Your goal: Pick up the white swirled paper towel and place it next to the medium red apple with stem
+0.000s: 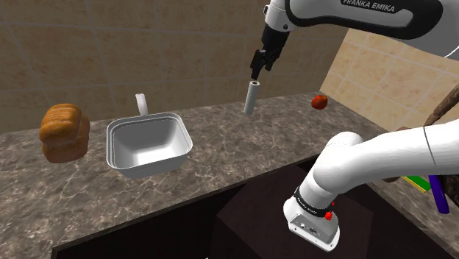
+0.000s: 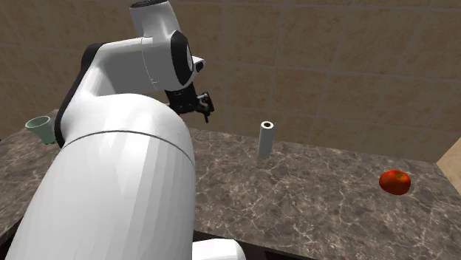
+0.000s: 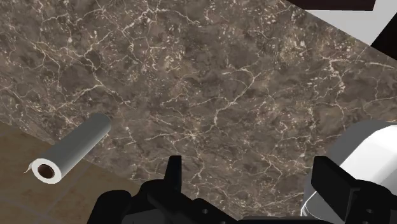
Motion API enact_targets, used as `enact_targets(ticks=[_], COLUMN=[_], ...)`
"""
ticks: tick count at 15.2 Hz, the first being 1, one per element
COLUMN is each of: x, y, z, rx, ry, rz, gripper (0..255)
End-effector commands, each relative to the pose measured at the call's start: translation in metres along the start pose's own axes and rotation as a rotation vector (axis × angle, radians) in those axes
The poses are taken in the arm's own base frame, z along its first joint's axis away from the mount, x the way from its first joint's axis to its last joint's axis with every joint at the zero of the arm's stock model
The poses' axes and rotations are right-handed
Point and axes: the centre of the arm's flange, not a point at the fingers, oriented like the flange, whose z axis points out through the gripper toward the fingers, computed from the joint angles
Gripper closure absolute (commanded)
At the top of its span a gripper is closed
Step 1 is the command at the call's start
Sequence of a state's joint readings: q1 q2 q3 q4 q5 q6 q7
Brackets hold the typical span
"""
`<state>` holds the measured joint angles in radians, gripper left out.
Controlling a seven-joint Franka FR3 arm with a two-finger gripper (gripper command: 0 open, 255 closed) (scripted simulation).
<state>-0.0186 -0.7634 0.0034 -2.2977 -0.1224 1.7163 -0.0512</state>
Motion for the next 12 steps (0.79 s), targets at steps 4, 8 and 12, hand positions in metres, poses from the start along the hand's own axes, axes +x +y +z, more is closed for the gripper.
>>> enact_targets(ticks=[4,8,12], x=[0.017,0.037,0.056], y=[0.029,0.068,0.108], z=[0.022,0.053,0.083], rx=[0.006,0.013,0.021], ry=[0.000,0.000,0.001], rz=[0.037,0.086,0.134], gripper=[0,0,0])
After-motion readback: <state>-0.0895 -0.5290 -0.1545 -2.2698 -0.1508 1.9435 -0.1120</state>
